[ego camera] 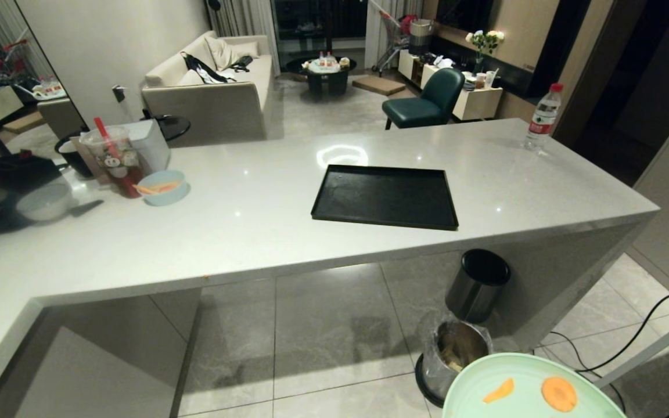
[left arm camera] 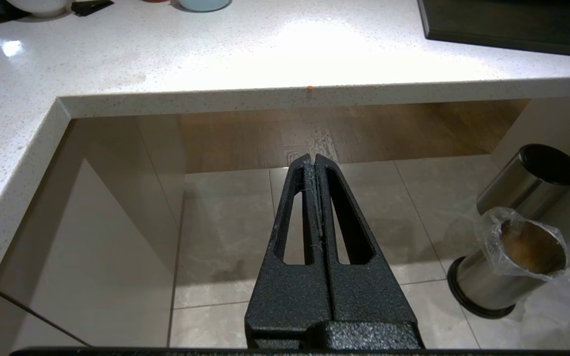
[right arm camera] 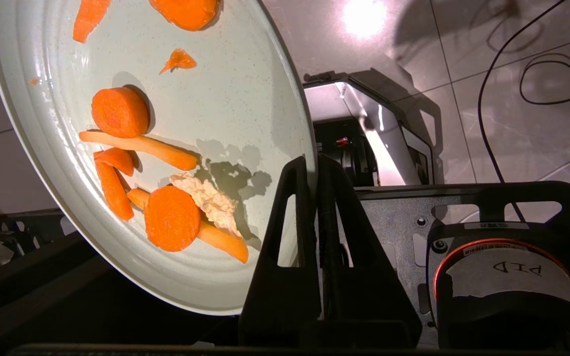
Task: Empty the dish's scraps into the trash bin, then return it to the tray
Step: Move the plate over the trash can
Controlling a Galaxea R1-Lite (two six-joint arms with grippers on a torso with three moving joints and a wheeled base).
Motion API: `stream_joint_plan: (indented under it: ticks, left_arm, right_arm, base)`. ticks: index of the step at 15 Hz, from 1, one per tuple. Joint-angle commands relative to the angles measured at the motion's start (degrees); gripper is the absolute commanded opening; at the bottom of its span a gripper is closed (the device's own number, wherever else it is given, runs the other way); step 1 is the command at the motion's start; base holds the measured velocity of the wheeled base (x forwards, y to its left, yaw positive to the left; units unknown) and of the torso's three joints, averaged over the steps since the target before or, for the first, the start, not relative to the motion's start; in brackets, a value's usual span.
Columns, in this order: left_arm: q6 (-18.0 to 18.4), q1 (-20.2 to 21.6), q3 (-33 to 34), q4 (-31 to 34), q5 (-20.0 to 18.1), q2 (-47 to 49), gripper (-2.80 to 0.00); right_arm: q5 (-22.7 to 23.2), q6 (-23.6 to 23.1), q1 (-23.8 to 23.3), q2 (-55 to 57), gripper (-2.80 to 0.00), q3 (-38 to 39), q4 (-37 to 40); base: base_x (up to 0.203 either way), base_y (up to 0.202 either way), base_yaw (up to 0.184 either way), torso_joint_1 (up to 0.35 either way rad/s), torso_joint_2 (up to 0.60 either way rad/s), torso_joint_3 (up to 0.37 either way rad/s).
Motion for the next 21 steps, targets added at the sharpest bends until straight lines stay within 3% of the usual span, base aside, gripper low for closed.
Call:
stream_joint_plan:
  ticks: [1,21]
  left_arm:
    - [0.0,0.0,0.0,0.0,0.0,0.1,-2.8]
    - [0.0,0.0,0.0,0.0,0.0,0.1,-2.8]
  right_arm:
    - [0.1,0.3,0.0,0.4,-2.8,0.1,0.2]
    - [0.1,0.2,0.0,4.7,-2.8,0.5,-3.1]
  base:
    - [0.0,0.0,0.0,0.0,0.0,0.0]
    - [0.0,0.0,0.0,0.0,0.0,0.0]
